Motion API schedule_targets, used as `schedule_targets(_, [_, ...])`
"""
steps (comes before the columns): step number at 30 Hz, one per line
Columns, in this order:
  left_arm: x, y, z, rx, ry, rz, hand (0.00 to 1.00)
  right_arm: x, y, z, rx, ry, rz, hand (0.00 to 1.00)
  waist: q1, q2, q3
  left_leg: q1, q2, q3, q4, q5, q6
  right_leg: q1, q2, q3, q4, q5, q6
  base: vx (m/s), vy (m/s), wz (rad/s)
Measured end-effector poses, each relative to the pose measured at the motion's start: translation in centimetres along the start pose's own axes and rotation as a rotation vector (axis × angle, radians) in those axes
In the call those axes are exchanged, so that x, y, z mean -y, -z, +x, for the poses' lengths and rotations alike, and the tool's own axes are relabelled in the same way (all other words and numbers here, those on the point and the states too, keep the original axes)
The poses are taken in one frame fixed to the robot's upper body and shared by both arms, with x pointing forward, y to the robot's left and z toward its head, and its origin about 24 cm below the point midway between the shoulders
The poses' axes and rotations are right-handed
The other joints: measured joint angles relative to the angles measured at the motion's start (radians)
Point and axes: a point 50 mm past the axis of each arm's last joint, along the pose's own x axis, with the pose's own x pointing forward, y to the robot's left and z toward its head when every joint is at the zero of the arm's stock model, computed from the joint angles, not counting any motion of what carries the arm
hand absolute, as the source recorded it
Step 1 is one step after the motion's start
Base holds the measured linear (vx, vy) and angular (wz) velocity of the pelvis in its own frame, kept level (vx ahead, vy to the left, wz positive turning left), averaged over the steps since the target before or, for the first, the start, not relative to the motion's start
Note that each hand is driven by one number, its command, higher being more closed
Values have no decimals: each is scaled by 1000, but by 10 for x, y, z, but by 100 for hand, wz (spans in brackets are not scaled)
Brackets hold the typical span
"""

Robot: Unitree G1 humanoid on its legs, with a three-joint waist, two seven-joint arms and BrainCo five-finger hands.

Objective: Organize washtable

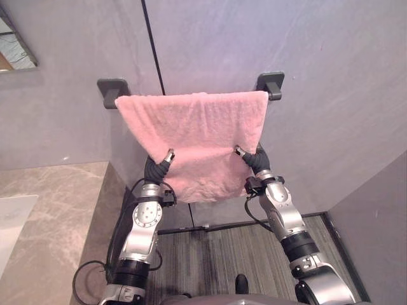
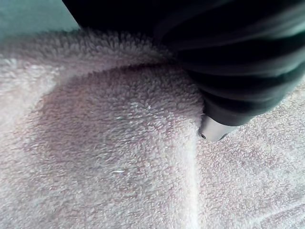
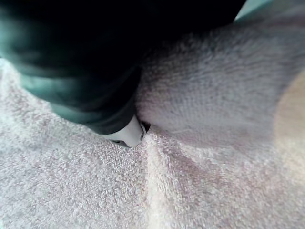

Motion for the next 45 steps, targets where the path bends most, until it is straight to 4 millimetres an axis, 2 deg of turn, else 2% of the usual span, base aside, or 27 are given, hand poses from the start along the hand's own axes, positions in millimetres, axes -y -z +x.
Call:
schedule_targets(1, [0, 0, 0, 0, -2, -2, 100, 0, 0, 0, 0, 1, -2, 100, 0, 0, 0, 1, 0, 0, 1, 0, 0, 0, 0, 0, 0, 0, 0, 30, 7, 0])
schedule_targets(2, [0, 0, 0, -2, -8, -8, 0, 0, 0, 0, -1, 0, -4, 100, 0, 0, 0, 2, -1, 0, 2, 0, 0, 0, -1, 0, 0, -1, 1, 0, 0, 0])
schedule_targets(3, [-1, 1, 0, -6, -13, -10, 0, 0, 0, 0, -1, 5, -3, 0, 0, 0, 0, 3, -2, 0, 3, 1, 1, 0, -2, 0, 0, -2, 2, 0, 0, 0])
schedule_targets(9, [-15, 7, 1, -36, -80, -8, 0, 18, -1, -2, 1, 97, -2, 0, -1, 0, 0, 4, -8, 0, 2, -1, 5, 2, -8, 1, 0, -5, 6, 0, 0, 0])
schedule_targets(15, [-53, 19, -10, -94, -251, 17, 0, 44, 1, -13, 0, 212, 3, 0, 0, -1, 0, 13, -13, 3, -1, -4, 11, 7, -11, 2, 0, -8, 10, 0, 0, 0])
schedule_targets(17, [-57, 21, -13, -108, -265, 27, 0, 49, 3, -16, -13, 219, -9, 0, 2, -4, 0, 14, -14, 3, -2, -4, 11, 7, -11, 2, 0, -8, 10, 0, 0, 0])
schedule_targets(22, [-55, 22, -13, -110, -258, 28, 0, 54, 17, -30, -63, 239, -9, 0, 3, -6, 0, 13, -13, 4, -1, -5, 11, 6, -13, 3, 0, -8, 10, 0, 0, 0])
schedule_targets(28, [-50, 21, -20, -111, -221, 33, 0, 54, 5, -36, -5, 220, 10, 0, -3, -6, 0, 11, -10, 12, 1, -6, 10, 2, -11, 12, 0, -7, 9, -3, -2, -3])
schedule_targets(31, [-50, 24, -24, -121, -209, 35, 0, 54, 9, -44, -19, 218, 10, 0, -3, -6, 0, 9, -10, 13, 1, -6, 11, -1, -11, 13, 0, -7, 9, 0, 0, 0])
schedule_targets(34, [-53, 28, -37, -150, -210, 35, 0, 59, 24, -61, -77, 247, 14, 0, -3, -6, 0, 2, -11, 13, 1, -7, 11, -7, -11, 13, 0, -7, 9, 0, 0, 0])
schedule_targets(36, [-54, 34, -53, -184, -202, 26, 0, 63, 36, -81, -125, 274, 22, 0, -2, -6, 0, -5, -11, 12, 1, -7, 11, -14, -11, 12, 0, -7, 9, 0, 0, 0])
schedule_targets(40, [-54, 45, -79, -252, -174, -42, 0, 65, 45, -108, -170, 280, 26, 0, -2, -6, 1, -7, -11, 11, -2, -10, 13, -14, -13, 4, 0, -10, 11, -4, 2, 2])
schedule_targets(42, [-52, 50, -94, -296, -120, -82, 0, 63, 48, -124, -192, 255, 31, 0, -4, -6, 1, -12, -11, 8, -7, -15, 15, -15, -14, 1, 0, -15, 12, -17, 5, 7])
schedule_targets(45, [-49, 46, -111, -309, -23, -158, 0, 55, 53, -138, -226, 190, 46, 0, -7, -5, 1, -13, -11, 8, -13, -15, 15, -20, -13, 1, 0, -24, 16, 0, 0, 0])
